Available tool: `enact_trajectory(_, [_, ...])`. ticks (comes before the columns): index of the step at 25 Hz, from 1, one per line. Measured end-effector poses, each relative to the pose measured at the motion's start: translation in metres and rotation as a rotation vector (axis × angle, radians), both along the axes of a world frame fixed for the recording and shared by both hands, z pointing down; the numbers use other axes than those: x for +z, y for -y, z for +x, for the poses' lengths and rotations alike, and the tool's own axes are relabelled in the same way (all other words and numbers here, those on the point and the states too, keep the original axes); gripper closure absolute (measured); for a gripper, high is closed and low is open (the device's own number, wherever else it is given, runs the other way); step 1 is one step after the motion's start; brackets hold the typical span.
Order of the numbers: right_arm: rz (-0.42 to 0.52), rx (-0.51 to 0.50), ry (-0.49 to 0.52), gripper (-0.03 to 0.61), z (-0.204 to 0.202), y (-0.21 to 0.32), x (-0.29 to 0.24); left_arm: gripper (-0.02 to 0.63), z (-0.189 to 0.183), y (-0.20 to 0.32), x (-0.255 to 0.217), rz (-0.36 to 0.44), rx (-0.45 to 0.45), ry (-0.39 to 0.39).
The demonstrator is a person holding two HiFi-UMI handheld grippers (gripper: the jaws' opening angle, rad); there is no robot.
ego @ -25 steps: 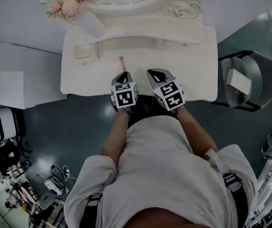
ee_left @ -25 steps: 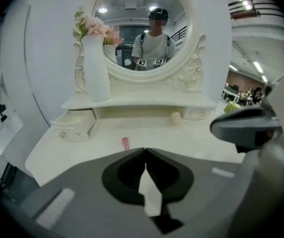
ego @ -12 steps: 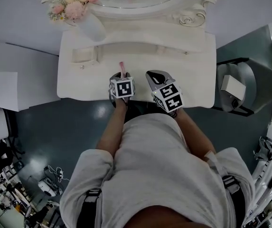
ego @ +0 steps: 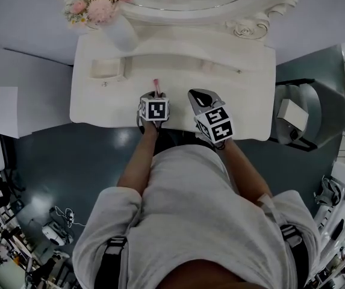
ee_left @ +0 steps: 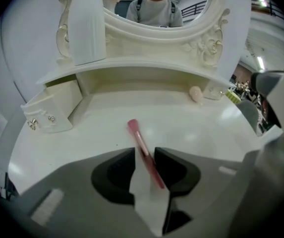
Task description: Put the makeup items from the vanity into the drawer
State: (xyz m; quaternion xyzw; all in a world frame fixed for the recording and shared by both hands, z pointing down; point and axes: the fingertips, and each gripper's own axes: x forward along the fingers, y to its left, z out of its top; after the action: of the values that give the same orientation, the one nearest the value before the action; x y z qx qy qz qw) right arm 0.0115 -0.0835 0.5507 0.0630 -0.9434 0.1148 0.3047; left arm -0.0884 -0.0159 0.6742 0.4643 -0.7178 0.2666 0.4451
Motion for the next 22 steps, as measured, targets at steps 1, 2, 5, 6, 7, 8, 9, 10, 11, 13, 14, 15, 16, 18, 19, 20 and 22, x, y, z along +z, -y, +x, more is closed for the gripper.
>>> enact_trajectory(1, [-0.001,0.003,-0.002,0.578,-0.001,0.001,0.001,0.492,0.001,0.001,0.000,-0.007,0.028,-0.005])
enact_trajectory(2, [-0.002,0.006,-0.002,0.578,-0.003,0.002,0.001,0.500,0.001,0.002,0.001,-0.013,0.055,-0.011])
enact_trajectory(5, [-0.001,0.017,0.007,0.578,-0.014,0.004,-0.001,0.569,0.002,0.004,0.001,-0.023,0.116,-0.021])
enact_trajectory(6, [-0.001,0.021,0.010,0.579,-0.017,0.004,-0.002,0.569,0.003,0.005,0.001,-0.026,0.135,-0.021])
enact_trajectory(7, [-0.002,0.023,0.012,0.579,-0.021,0.004,-0.003,0.569,0.003,0.005,0.001,-0.028,0.153,-0.019])
enact_trajectory(8, [-0.003,0.022,0.013,0.578,-0.025,0.003,-0.003,0.569,0.003,0.005,0.001,-0.029,0.169,-0.017])
enact_trajectory(9, [-0.003,0.019,0.014,0.578,-0.029,0.002,-0.003,0.569,0.001,0.005,0.000,-0.028,0.182,-0.010])
enact_trajectory(10, [-0.002,0.014,0.015,0.578,-0.033,0.001,-0.003,0.569,-0.001,0.006,-0.002,-0.026,0.193,0.000])
enact_trajectory(11, [-0.001,0.008,0.015,0.578,-0.036,0.000,-0.004,0.569,-0.004,0.006,-0.005,-0.022,0.202,0.013])
enact_trajectory(13, [0.001,0.000,0.016,0.578,-0.043,-0.002,-0.005,0.569,-0.012,0.008,-0.014,-0.008,0.211,0.040])
enact_trajectory(14, [0.001,-0.003,0.016,0.578,-0.046,-0.002,-0.006,0.569,-0.016,0.010,-0.020,0.002,0.211,0.053])
enact_trajectory(15, [0.001,-0.007,0.015,0.579,-0.051,-0.003,-0.006,0.569,-0.021,0.011,-0.025,0.014,0.209,0.064])
enact_trajectory(16, [0.001,-0.014,0.016,0.578,-0.055,-0.005,-0.006,0.569,-0.025,0.012,-0.031,0.027,0.205,0.073])
enact_trajectory(18, [0.005,-0.035,0.018,0.578,-0.067,-0.010,-0.008,0.569,-0.034,0.012,-0.043,0.053,0.193,0.090])
enact_trajectory(19, [0.008,-0.049,0.021,0.578,-0.073,-0.013,-0.009,0.569,-0.039,0.011,-0.048,0.065,0.185,0.100])
enact_trajectory(20, [0.011,-0.064,0.024,0.579,-0.080,-0.016,-0.010,0.569,-0.044,0.010,-0.054,0.076,0.176,0.110])
enact_trajectory(22, [0.017,-0.096,0.031,0.578,-0.093,-0.024,-0.012,0.569,-0.054,0.007,-0.064,0.099,0.154,0.127])
